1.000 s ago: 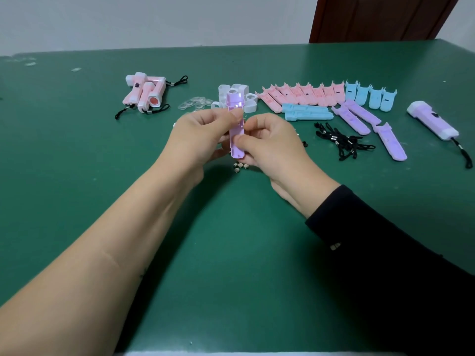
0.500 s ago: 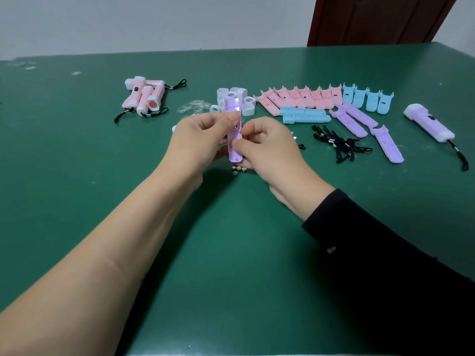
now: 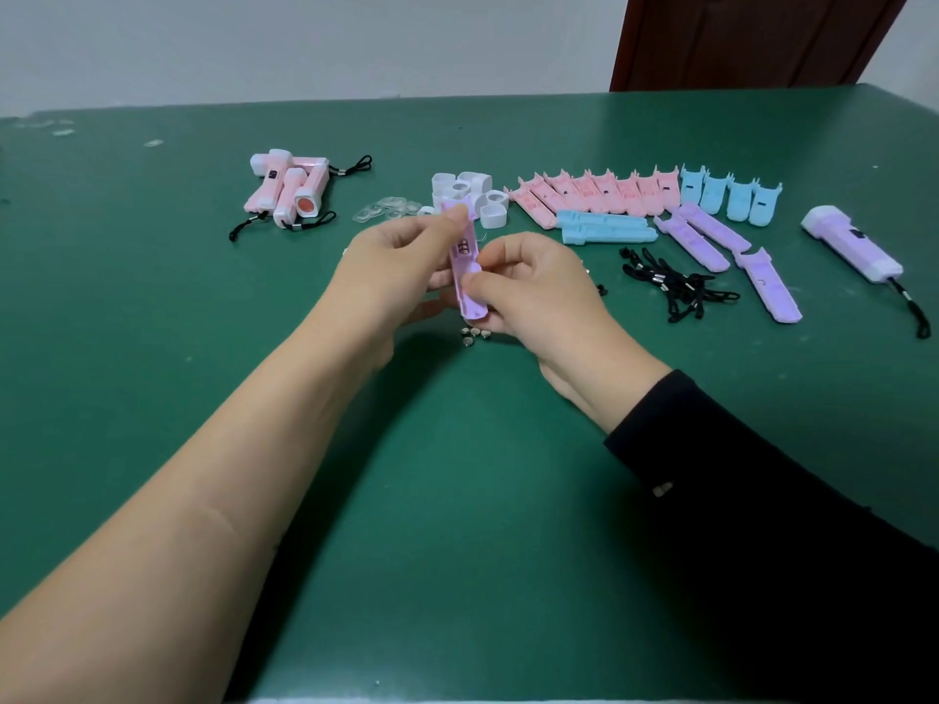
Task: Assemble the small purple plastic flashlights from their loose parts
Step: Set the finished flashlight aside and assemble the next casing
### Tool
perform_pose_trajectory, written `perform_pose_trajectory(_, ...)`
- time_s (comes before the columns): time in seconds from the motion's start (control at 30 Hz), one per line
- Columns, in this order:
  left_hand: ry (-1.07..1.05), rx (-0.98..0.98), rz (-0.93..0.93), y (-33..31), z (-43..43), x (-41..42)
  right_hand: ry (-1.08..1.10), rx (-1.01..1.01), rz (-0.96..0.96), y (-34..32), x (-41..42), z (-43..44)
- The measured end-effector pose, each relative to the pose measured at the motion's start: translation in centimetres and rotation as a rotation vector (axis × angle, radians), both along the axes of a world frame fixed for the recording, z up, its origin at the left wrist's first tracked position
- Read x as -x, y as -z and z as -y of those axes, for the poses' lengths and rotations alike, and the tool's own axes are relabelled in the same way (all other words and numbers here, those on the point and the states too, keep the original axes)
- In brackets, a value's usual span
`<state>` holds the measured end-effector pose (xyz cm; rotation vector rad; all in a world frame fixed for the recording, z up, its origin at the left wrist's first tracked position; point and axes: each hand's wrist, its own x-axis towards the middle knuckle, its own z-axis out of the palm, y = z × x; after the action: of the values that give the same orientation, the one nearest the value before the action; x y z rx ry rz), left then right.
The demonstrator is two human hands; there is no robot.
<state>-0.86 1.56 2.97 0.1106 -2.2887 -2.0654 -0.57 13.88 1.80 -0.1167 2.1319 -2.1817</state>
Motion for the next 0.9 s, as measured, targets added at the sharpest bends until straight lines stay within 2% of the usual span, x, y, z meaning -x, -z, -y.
perform_pose_trajectory(0.13,-0.061,-0.044,-0.066,0.1,0.6,0.4,-0.063,0.005,0.008,-0.7,0.5,-0.7)
perform_pose_trajectory(0.3,-0.116,-0.066,-0.06,-0.1,1.8,1.0,0.173,-0.013,0.0,-1.1,2.0,-3.1)
perform_pose_trajectory(0.5,-0.102,-0.043,-0.093,0.3,1.9,1.1,0.286,-0.093,-0.026,-0.7,3.2,-4.2)
perform_pose_trajectory(0.9,-0.021,-0.16,0.026,1.1,2.0,1.3,0.364,-0.201,-0.105,0.0,4.4,-5.8)
